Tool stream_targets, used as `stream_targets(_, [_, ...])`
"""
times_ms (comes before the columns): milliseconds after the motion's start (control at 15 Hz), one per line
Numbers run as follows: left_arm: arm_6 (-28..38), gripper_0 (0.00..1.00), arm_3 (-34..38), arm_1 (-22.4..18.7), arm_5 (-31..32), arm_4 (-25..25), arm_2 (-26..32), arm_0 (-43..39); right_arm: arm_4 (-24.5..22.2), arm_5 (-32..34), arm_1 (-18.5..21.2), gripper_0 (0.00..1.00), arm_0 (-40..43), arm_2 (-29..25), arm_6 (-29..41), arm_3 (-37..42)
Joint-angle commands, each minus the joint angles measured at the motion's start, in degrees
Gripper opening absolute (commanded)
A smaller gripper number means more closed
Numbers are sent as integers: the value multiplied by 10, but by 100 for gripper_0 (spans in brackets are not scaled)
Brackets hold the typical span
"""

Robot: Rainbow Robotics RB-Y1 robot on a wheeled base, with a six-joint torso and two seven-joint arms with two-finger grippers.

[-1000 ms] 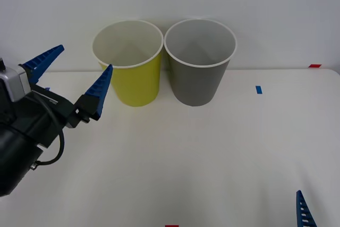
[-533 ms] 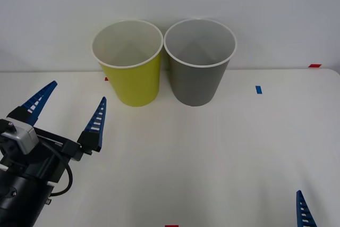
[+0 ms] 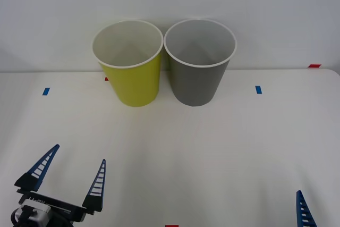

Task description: Put cans in the gray bin and PET bottles in the light green bin.

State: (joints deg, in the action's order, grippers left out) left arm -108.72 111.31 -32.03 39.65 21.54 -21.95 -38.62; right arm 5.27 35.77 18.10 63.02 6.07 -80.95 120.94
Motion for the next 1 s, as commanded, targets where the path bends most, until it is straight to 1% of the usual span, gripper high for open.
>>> stream_targets(67, [3, 100, 0, 3, 0, 6, -3, -43, 0, 0, 0, 100, 0, 0, 0, 0])
stream_targets(267, [0, 100, 0, 9, 0, 16, -5, -88, 0, 0, 0, 100, 0, 0, 0, 0])
stream_targets(600, [-19, 100, 0, 43, 0, 24, 2, -145, 0, 0, 0, 100, 0, 0, 0, 0])
stream_targets(733, [-69, 100, 2, 57, 0, 31, 3, -167, 0, 0, 0, 100, 0, 0, 0, 0])
stream_targets(800, [-76, 100, 12, 65, 1, 30, 7, -182, 0, 0, 0, 100, 0, 0, 0, 0])
stream_targets(1000, [-77, 100, 50, 67, 5, 24, 9, -233, 0, 0, 0, 100, 0, 0, 0, 0])
